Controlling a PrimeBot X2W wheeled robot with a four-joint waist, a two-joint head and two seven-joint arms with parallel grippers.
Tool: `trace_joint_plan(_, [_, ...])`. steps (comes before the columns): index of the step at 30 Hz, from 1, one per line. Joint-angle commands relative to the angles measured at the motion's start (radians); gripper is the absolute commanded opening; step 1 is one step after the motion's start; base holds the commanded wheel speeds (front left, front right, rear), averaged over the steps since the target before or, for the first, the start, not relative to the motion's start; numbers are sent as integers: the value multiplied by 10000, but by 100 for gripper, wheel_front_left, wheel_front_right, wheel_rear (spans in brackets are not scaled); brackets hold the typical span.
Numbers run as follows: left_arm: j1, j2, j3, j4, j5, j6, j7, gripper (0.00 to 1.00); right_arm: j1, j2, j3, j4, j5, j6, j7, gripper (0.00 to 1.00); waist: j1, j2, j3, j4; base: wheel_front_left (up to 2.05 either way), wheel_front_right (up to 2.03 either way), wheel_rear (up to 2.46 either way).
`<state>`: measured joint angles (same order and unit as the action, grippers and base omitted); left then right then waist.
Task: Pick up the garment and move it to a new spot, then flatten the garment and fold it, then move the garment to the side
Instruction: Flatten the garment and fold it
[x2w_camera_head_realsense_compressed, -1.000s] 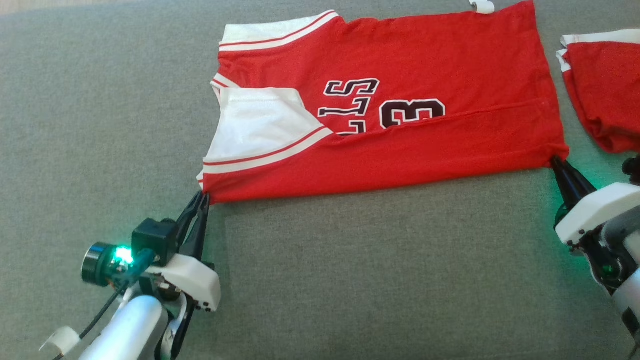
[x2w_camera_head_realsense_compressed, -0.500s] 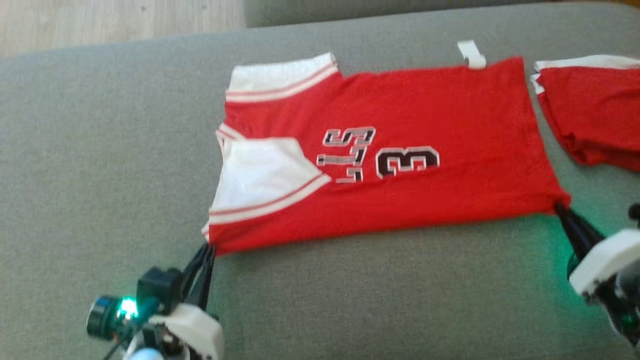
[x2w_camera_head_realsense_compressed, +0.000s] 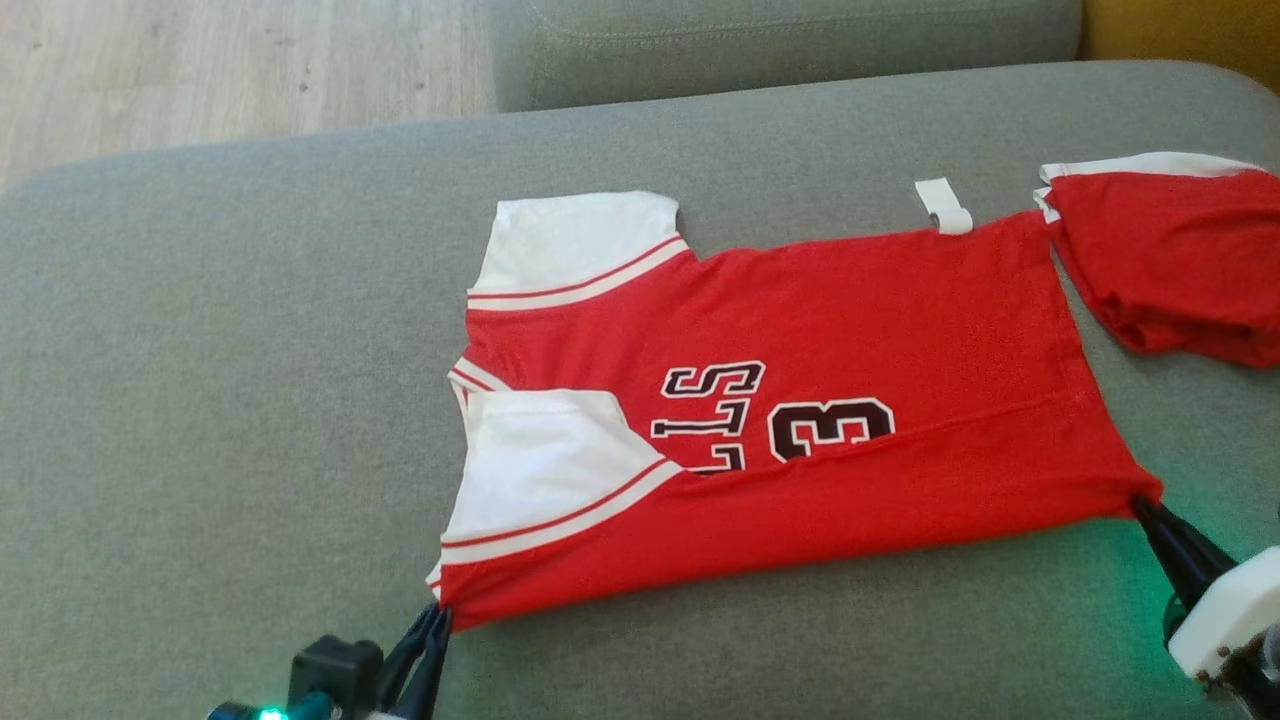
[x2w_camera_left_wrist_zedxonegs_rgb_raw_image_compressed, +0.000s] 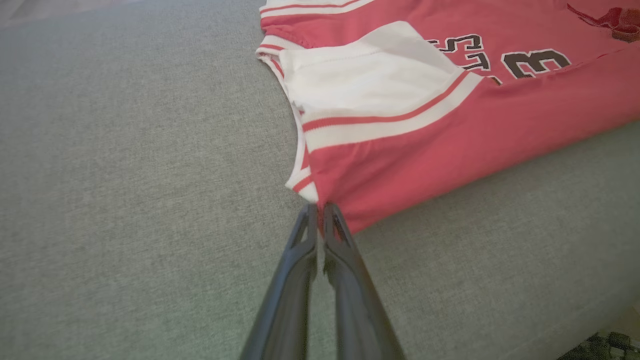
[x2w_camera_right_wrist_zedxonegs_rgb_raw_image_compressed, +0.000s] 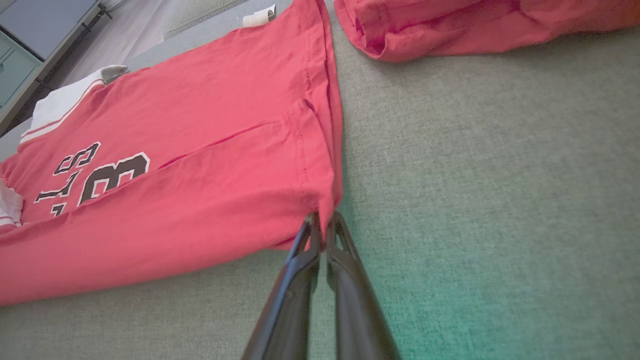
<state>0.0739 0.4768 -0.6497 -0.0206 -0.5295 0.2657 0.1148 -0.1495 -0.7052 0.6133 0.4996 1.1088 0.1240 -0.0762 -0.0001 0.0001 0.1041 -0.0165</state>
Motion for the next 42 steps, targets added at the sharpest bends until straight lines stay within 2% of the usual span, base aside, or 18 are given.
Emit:
trace_joint_plan(1, [-173,328,347,-373,-28,125,41,0,196,-497,-105,-113,-47,67,-117,0,1,-1,-61,28,0,0,0])
trace_joint_plan(6, [42,432,271,-558,-113,198,266,0,706,-521,-412,-155,-152,67,0,0,1,-1,-180,116,0,0,0])
trace_joint_plan(13, [-29,386,118,-386,-239,68,498,0,1052,-481,-844,-295,-436,67,106,0,1,-1,-116,165,0,0,0])
trace_joint_plan(15, [-90,327,62,-272,-293,-3,558,0,1081,-447,-912,-392,-553,67,212,40,1,-1,-94,152,0,0,0])
trace_joint_plan(16, [-123,302,34,-214,-316,-30,601,20,1094,-433,-953,-435,-601,67,272,77,1,-1,-82,143,0,0,0])
trace_joint_plan(17, [-152,275,15,-148,-352,-33,678,85,1096,-418,-1027,-464,-645,67,328,100,1,-1,-66,132,0,0,0])
trace_joint_plan(18, [-213,266,1,-117,-348,-39,727,100,1084,-414,-1128,-468,-751,67,337,100,1,-1,-49,119,0,0,0])
trace_joint_plan(23, [-730,369,192,-239,-234,-68,651,100,1115,-362,-1588,-722,-1122,67,405,100,1,-1,71,65,0,0,0])
trace_joint_plan(28, [-2139,780,542,-513,-6,-449,869,100,1194,-206,-2050,-1073,-1458,67,541,100,1,-1,284,51,0,0,0])
trace_joint_plan(32, [-4162,1030,813,-452,83,-1173,1411,100,1034,-126,-2368,-1504,-1788,67,793,100,1,-1,737,-88,0,0,0])
trace_joint_plan(33, [-4162,1030,813,-452,83,-1173,1411,100,1034,-126,-2368,-1504,-1788,67,793,100,1,-1,737,-88,0,0,0])
trace_joint_plan(36, [-6026,1005,881,104,146,-1827,1968,100,795,-61,-2623,-1893,-2033,67,968,100,1,-1,1245,-268,0,0,0])
trace_joint_plan(42, [-9600,269,795,2389,16,-2868,3278,100,269,131,-3033,-2696,-2532,67,1318,100,1,-1,2507,-775,0,0,0])
